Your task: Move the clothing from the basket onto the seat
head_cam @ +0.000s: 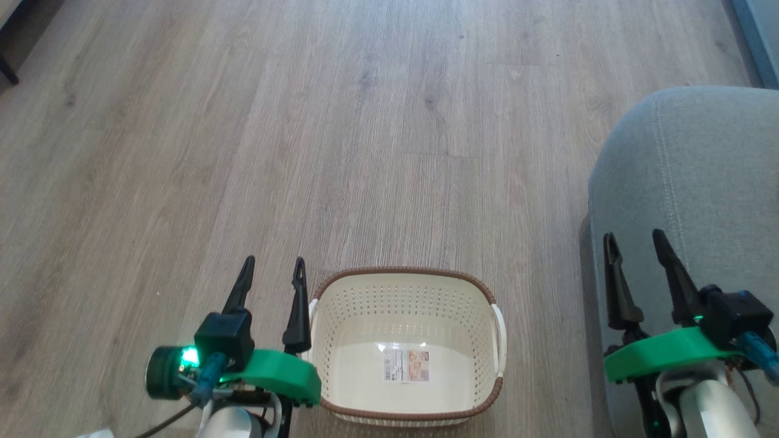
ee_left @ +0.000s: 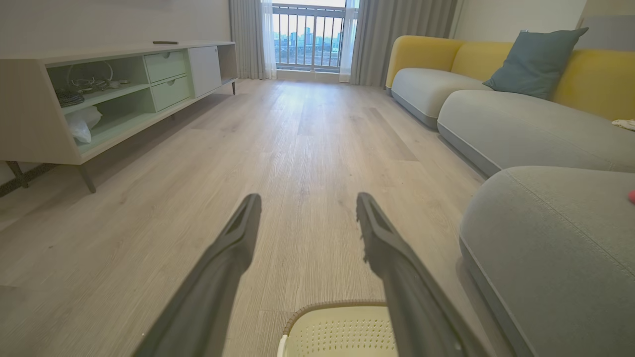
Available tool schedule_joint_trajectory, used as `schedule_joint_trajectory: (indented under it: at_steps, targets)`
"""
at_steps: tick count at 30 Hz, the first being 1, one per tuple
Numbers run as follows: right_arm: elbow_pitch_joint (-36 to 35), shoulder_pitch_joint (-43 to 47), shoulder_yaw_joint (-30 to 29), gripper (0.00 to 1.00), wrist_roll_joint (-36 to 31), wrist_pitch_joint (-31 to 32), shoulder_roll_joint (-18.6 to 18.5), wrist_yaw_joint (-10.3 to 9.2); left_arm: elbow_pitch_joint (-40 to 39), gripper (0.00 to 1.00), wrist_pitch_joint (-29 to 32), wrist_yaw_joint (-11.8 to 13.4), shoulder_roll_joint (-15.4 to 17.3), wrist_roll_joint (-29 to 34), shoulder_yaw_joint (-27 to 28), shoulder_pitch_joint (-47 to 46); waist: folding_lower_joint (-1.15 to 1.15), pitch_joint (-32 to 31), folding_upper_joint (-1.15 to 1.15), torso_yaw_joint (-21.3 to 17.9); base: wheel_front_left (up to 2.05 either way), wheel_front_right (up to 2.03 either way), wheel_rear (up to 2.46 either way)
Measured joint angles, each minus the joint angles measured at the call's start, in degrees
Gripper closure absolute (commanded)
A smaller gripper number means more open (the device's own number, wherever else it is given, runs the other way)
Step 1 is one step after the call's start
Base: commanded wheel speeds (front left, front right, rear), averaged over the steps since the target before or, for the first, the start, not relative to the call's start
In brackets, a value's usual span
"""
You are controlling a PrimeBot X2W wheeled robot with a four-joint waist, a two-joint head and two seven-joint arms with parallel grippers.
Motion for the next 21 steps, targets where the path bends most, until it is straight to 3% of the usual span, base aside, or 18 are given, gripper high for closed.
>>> schedule_joint_trajectory:
  at_steps: [21]
  targets:
    - [1.15,-0.12,0.05,0.0,1.37,0.0,0.71,0.0,-0.9,0.0,0.0,-5.56,-0.01,-4.52,2.87,0.64,0.0,0.02,0.0,-0.79,0.0,0.0,0.0]
